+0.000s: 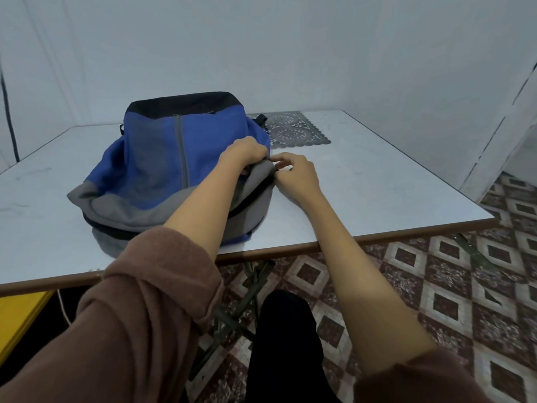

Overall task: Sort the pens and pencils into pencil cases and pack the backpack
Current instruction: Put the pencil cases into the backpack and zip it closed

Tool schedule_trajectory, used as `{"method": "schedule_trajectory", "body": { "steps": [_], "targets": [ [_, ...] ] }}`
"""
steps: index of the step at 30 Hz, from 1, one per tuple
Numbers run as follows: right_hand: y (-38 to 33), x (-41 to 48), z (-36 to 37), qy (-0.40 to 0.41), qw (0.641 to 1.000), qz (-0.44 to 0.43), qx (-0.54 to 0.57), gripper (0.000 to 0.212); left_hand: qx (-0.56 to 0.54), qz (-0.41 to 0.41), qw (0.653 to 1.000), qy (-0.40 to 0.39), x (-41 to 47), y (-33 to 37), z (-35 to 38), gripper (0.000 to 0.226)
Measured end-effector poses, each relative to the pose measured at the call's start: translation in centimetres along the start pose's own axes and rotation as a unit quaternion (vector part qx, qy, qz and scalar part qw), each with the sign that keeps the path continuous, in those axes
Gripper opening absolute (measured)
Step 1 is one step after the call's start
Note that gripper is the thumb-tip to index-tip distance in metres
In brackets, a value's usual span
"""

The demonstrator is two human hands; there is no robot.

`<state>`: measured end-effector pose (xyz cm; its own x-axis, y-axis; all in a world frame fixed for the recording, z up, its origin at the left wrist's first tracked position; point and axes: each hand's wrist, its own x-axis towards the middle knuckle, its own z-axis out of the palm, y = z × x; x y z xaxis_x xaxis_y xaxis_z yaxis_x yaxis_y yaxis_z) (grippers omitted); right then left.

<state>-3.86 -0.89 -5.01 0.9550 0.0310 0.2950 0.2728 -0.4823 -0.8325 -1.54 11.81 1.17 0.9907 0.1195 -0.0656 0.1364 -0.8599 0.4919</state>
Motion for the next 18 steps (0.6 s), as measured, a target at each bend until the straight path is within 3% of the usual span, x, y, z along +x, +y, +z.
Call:
{"method": "schedule_trajectory", "body": {
  "steps": [4,10,18],
  "targets": [
    [0.2,-0.1,0.0,0.054,0.997,0.024,0.052,0.019,0.009,-0.004,1.0,-0.004,0.2,0.1,0.1,0.024],
    [0.2,0.0,0.2,0.057,0.998,0.038,0.008,0.009,0.077,0.012,0.997,0.022,-0.2,0.7,0.6,0.034],
    [0.2,-0.1,0.4,0.041,0.994,-0.002,-0.1,0.015,0.058,0.033,0.997,0.05,0.2,-0.5,0.8,0.032]
  ]
}}
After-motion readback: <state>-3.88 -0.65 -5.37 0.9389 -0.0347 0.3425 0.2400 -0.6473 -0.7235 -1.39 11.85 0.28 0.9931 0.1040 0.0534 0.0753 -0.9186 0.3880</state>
